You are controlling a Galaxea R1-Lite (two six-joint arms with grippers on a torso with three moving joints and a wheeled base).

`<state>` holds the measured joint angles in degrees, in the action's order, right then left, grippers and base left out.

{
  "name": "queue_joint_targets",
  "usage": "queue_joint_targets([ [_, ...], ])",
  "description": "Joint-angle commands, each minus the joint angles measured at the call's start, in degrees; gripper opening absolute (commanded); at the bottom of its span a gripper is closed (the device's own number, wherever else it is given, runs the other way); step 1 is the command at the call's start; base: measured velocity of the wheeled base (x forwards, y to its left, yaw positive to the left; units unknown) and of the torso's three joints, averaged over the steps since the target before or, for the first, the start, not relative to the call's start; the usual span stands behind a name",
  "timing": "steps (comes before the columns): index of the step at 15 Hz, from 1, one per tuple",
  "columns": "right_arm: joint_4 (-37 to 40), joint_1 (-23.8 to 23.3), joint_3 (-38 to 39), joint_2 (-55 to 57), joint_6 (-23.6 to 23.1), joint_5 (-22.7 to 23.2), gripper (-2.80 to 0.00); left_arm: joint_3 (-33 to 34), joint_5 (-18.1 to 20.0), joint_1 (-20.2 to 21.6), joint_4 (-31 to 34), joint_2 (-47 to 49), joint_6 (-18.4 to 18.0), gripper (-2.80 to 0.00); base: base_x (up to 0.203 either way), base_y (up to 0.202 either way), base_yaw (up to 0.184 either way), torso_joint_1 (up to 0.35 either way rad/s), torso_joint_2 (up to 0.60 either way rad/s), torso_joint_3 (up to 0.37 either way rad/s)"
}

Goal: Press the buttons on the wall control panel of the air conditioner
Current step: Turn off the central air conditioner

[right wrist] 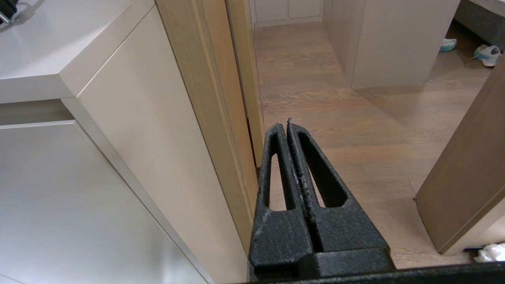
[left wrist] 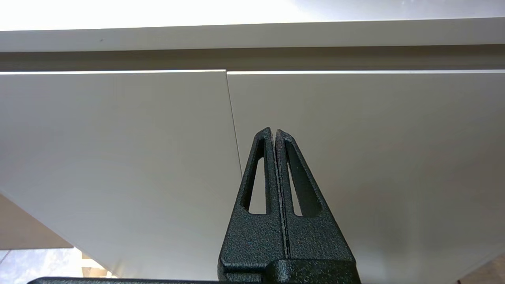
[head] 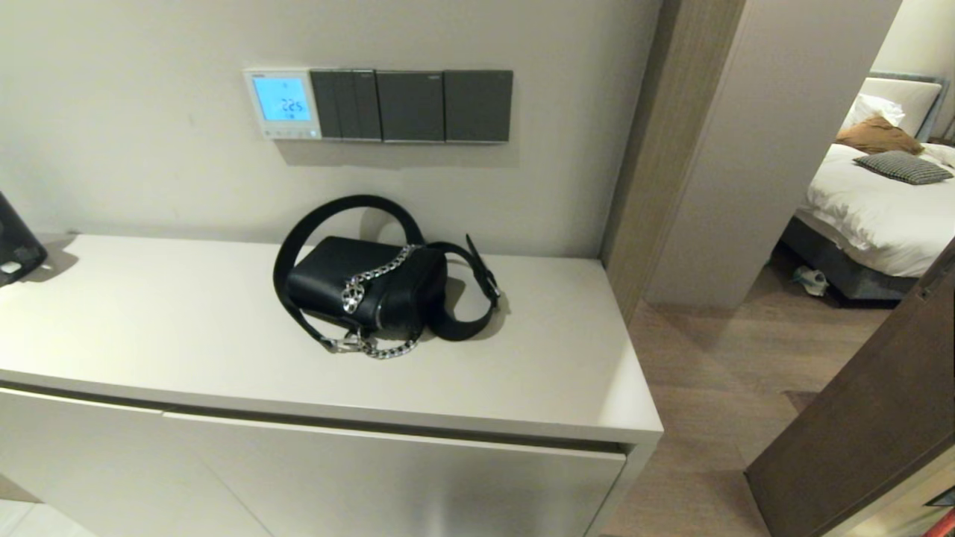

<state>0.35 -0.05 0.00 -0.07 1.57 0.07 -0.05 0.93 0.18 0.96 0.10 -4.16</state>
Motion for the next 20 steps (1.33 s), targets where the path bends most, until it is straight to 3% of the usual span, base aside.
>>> queue_joint_targets([
  [1, 0.0, 0.0, 0.1, 0.1, 0.0, 0.0, -2.80, -0.1, 0.0, 0.0, 0.1, 0.1, 0.1, -2.80, 0.000, 0.000, 0.000, 0.000, 0.00, 0.000],
  [20, 0.0, 0.0, 0.1, 0.1, 0.0, 0.0, -2.80, -0.1, -0.1, 0.0, 0.0, 0.1, 0.8, -2.80, 0.000, 0.000, 0.000, 0.000, 0.00, 0.000],
])
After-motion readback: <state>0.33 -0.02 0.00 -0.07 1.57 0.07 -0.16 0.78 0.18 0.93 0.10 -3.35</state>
